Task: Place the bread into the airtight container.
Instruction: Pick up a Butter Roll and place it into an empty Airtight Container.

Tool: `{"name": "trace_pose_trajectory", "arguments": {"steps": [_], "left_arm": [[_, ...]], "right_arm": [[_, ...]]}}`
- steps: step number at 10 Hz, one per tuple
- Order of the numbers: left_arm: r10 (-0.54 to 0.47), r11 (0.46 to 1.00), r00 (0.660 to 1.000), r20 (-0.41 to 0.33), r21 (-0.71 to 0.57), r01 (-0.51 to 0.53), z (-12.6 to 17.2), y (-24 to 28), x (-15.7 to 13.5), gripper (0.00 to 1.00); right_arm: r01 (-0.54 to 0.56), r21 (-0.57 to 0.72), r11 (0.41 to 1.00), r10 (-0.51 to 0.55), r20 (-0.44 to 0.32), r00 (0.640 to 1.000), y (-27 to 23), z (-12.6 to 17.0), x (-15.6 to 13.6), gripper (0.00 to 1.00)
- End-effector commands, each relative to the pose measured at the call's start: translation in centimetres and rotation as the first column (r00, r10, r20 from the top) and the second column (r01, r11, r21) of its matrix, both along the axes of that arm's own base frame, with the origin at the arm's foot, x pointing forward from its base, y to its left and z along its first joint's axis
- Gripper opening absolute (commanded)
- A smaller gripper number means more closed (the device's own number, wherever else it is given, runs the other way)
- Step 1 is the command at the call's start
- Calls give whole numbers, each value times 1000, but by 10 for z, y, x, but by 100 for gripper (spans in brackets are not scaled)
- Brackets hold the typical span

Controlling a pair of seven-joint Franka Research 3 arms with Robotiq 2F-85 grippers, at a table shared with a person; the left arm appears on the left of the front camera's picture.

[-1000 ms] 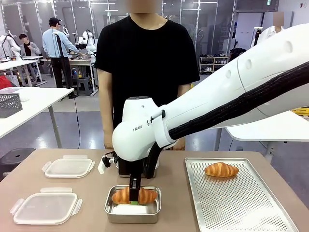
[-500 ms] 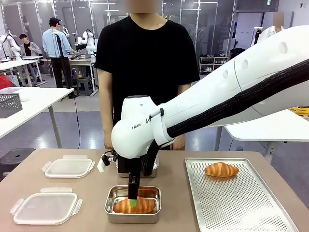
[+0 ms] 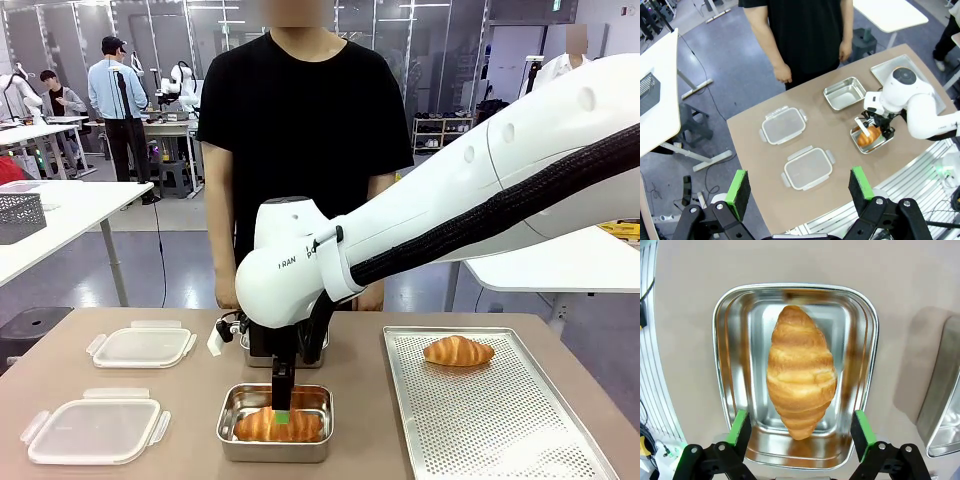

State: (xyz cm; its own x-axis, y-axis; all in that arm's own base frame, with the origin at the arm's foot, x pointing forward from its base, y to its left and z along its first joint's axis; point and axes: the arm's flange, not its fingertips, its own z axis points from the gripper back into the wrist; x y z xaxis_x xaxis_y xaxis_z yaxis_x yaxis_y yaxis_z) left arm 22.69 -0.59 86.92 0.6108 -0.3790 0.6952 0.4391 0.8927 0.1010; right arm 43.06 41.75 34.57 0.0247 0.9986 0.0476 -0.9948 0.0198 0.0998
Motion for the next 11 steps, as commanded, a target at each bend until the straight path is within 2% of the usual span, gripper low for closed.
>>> {"name": "trace_pose_trajectory", "arguments": {"steps": [1,11], "left_arm": [[0,1000,1000,2,-1,0,1,1,-1,100],[0,1000,1000,2,-1,0,1,1,-1,100]], "right_arm": [[-4,5,1000,4,-3,1000,5,1,-4,100],[-4,5,1000,4,-3,1000,5,1,-4,100]]}}
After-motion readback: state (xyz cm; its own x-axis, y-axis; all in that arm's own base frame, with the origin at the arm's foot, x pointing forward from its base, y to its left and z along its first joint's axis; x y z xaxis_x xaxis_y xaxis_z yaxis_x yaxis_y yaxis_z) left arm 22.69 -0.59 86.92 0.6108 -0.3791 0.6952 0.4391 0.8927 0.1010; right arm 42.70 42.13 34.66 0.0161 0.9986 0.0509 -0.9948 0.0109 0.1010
